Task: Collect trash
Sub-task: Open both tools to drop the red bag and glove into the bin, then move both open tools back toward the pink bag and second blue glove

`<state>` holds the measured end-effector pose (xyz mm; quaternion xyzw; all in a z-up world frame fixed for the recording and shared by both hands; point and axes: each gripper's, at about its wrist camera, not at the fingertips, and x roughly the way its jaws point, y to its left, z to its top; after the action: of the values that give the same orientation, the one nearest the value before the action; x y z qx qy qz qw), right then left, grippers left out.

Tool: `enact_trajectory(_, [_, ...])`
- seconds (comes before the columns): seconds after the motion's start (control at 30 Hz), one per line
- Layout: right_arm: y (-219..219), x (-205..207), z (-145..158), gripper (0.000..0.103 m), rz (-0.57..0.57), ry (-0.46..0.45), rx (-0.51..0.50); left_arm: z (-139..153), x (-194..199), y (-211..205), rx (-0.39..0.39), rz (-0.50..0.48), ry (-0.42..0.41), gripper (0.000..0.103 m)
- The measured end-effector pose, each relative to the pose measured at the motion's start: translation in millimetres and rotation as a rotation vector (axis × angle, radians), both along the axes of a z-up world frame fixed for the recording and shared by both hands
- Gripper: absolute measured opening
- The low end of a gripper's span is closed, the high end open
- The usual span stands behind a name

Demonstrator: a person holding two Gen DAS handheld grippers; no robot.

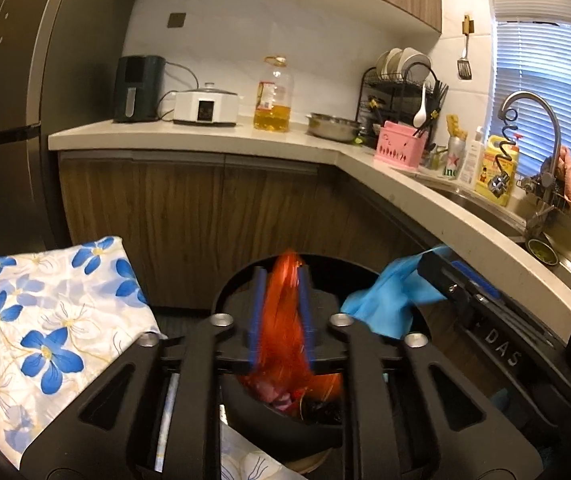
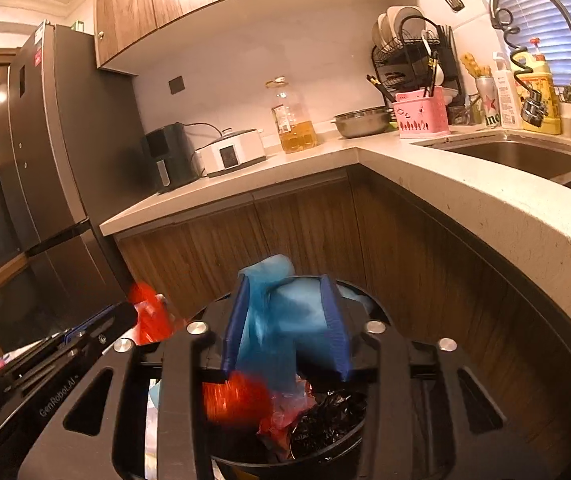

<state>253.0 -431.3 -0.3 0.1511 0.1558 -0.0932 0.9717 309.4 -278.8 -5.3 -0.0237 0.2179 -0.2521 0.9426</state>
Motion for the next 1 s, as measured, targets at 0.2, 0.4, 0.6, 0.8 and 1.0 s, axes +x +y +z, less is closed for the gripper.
enact_trajectory(0.2, [-3, -9, -1, 0.051, -0.020, 0.000, -0.002, 3, -7, 20, -0.045, 0.058, -0.019, 0.072])
enact_trajectory(0.4, [-1, -23, 2, 0.065, -0.027, -0.015, 0.017, 6, -22, 42, -0.038, 0.129, -0.029, 0.085])
enact_trajectory(0.6, [13, -41, 10, 0.076, -0.014, -0.037, 0.003, 10, -49, 77, -0.036, 0.222, -0.049, 0.093])
enact_trajectory(0.8, [36, -56, 15, 0.077, 0.016, -0.060, -0.009, 10, -73, 111, -0.021, 0.314, -0.061, 0.095])
enact_trajectory(1.0, [68, -61, 12, 0.077, 0.068, -0.068, -0.001, 5, -93, 149, 0.001, 0.396, -0.063, 0.095])
